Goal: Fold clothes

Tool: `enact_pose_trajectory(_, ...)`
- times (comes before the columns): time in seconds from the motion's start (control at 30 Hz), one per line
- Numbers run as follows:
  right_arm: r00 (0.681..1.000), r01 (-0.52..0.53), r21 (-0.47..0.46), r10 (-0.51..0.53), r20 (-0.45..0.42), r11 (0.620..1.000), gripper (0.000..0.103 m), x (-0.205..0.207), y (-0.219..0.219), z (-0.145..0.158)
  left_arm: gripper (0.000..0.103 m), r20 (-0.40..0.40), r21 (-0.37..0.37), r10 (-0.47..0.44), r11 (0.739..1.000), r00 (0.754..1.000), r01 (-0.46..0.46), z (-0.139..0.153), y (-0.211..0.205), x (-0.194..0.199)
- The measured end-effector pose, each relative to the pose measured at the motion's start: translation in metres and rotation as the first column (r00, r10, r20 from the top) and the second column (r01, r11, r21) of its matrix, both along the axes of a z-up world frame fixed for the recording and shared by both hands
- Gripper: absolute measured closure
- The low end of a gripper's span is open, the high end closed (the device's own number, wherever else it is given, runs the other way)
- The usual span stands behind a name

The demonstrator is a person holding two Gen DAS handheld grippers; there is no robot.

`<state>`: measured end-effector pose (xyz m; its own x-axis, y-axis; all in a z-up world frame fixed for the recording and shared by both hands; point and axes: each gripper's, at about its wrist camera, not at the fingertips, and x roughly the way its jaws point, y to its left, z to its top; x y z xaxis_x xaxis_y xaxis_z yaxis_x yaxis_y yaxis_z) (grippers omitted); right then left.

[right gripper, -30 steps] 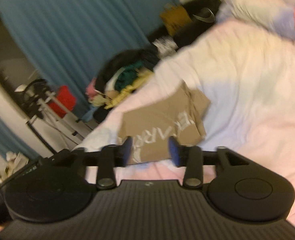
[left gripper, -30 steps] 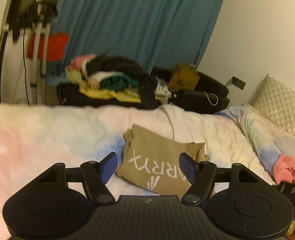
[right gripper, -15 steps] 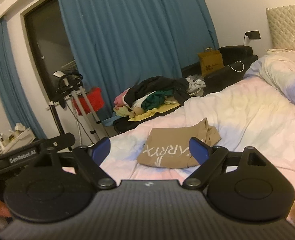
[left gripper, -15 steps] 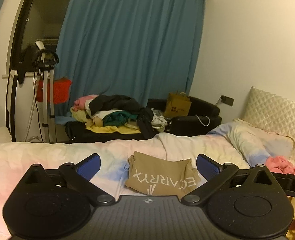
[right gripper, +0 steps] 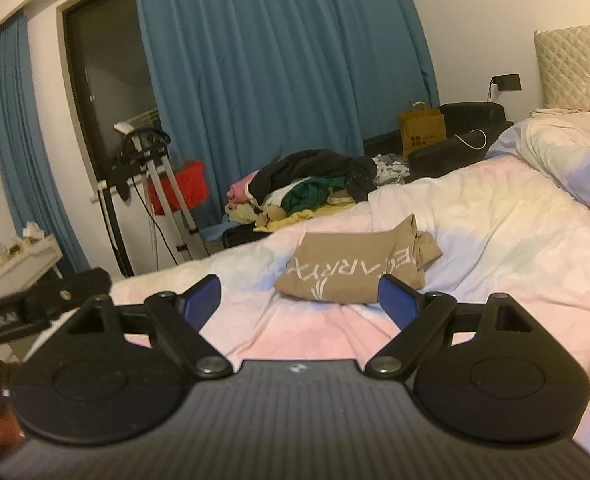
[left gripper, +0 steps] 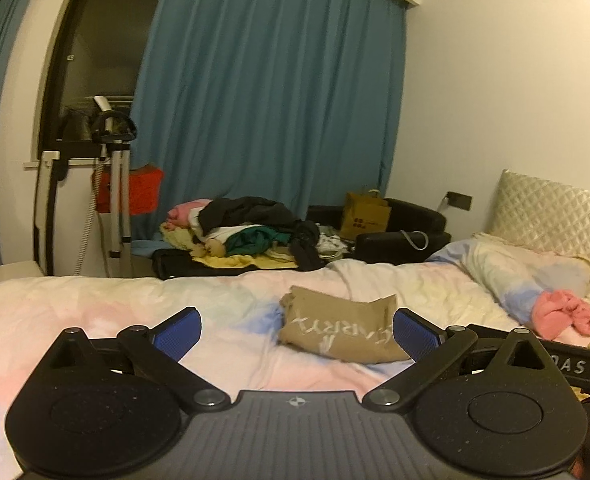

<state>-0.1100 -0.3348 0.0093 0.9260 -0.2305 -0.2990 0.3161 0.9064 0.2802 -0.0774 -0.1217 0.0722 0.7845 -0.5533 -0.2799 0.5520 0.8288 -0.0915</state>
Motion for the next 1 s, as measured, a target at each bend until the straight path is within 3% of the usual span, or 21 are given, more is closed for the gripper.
enact_pose_trajectory(0.33, 0.999, 0.019, -0.066, -0.017, 0.033, 0.998, 0.016, 0.004, 0.022, -0.007, 0.0, -0.027, -0.004, 0.051, 0.999, 0.998, -0.051, -0.014, 0.03, 0.0)
enact_pose_trajectory(1.0, 0.999, 0.04, -0.098, -0.043, -0.032, 0.994, 0.016, 0.021, 0.031, -0.027, 0.0, -0.03, 0.063, 0.064, 0.996, 0.997, -0.062, -0.028, 0.023, 0.008)
